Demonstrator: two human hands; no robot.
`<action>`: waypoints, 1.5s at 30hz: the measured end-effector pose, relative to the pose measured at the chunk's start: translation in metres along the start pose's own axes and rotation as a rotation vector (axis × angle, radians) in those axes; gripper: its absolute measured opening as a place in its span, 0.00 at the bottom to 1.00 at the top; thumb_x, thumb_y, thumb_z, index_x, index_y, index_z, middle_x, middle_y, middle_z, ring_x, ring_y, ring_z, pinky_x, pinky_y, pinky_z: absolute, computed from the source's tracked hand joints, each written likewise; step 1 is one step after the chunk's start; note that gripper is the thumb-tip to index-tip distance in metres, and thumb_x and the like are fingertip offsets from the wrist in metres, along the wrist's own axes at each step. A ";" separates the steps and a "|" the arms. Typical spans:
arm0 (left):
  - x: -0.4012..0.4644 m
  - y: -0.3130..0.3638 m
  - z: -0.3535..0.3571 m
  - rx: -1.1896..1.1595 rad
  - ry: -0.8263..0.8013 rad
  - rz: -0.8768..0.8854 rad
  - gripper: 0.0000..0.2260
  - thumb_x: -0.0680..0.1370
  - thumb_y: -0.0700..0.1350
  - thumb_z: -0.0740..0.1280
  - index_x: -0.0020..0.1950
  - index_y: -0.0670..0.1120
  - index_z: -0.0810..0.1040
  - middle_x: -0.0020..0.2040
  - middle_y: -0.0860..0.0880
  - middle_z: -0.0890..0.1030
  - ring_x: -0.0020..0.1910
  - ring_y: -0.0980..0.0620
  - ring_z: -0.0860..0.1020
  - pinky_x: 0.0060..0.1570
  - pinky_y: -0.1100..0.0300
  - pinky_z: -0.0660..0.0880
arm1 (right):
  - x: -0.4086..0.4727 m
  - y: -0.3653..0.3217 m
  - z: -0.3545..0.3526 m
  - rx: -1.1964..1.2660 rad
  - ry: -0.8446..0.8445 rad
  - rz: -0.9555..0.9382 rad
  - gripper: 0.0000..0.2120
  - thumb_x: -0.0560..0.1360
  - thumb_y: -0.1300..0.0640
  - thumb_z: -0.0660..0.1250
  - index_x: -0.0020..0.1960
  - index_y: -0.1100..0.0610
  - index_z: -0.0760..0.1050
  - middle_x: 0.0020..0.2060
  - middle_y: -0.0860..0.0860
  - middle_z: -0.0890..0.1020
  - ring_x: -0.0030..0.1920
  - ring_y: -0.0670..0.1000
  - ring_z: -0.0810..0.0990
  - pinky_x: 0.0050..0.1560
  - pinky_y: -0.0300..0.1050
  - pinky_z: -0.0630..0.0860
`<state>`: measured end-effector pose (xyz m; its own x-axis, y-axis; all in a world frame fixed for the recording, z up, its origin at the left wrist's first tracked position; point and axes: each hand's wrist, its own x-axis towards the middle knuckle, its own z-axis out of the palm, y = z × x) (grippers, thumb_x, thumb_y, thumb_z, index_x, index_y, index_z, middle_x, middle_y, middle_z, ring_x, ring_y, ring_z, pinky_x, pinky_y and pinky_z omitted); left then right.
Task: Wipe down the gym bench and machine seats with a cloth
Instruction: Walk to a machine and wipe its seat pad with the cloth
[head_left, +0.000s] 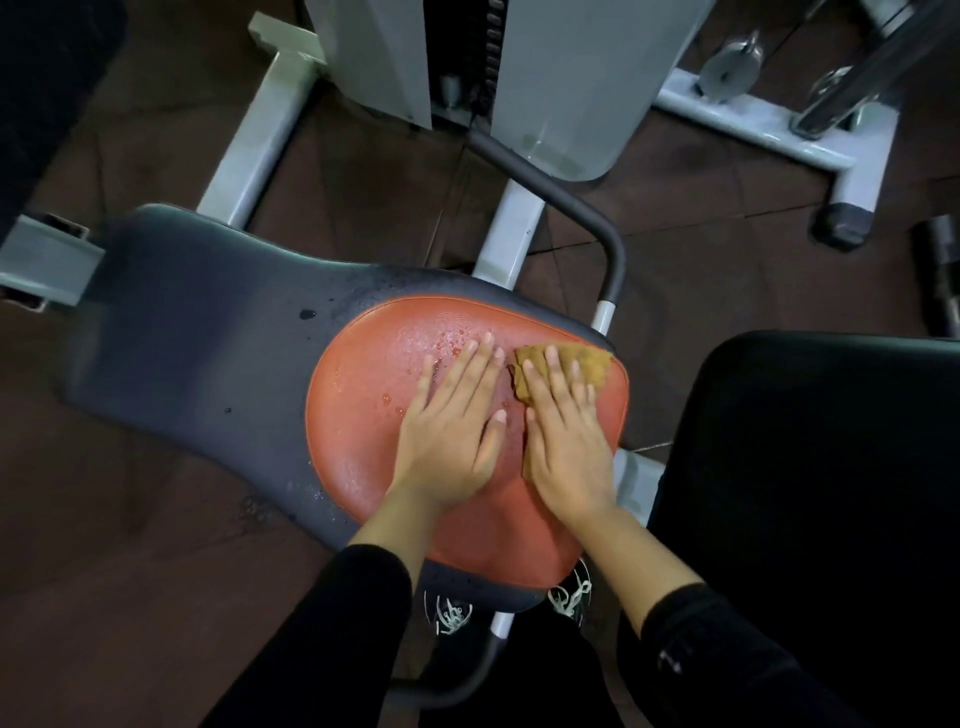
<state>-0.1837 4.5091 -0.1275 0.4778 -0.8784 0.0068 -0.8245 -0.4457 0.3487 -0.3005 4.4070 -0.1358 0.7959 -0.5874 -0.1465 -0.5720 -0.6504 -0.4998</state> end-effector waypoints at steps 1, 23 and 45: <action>-0.002 -0.005 -0.007 -0.007 0.035 -0.029 0.25 0.80 0.49 0.54 0.76 0.44 0.63 0.77 0.48 0.62 0.77 0.52 0.57 0.76 0.44 0.49 | 0.009 -0.001 -0.003 -0.030 -0.004 -0.035 0.24 0.81 0.53 0.48 0.76 0.49 0.53 0.76 0.47 0.51 0.77 0.50 0.45 0.76 0.50 0.44; -0.012 -0.073 -0.020 0.053 0.071 -0.318 0.26 0.81 0.53 0.52 0.79 0.45 0.58 0.78 0.47 0.58 0.77 0.48 0.56 0.75 0.45 0.52 | 0.070 -0.060 0.017 -0.165 0.001 -0.255 0.22 0.82 0.52 0.49 0.76 0.50 0.57 0.76 0.50 0.58 0.76 0.54 0.54 0.75 0.54 0.51; -0.012 -0.076 -0.021 0.009 0.043 -0.324 0.27 0.80 0.52 0.51 0.79 0.44 0.57 0.79 0.48 0.57 0.78 0.49 0.55 0.76 0.47 0.50 | 0.057 -0.026 0.001 -0.182 -0.043 -0.351 0.22 0.81 0.53 0.52 0.75 0.51 0.59 0.75 0.51 0.60 0.75 0.52 0.56 0.75 0.54 0.51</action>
<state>-0.1205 4.5570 -0.1345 0.7276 -0.6831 -0.0636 -0.6302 -0.7022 0.3312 -0.2402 4.3908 -0.1326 0.9547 -0.2960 -0.0313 -0.2865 -0.8848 -0.3674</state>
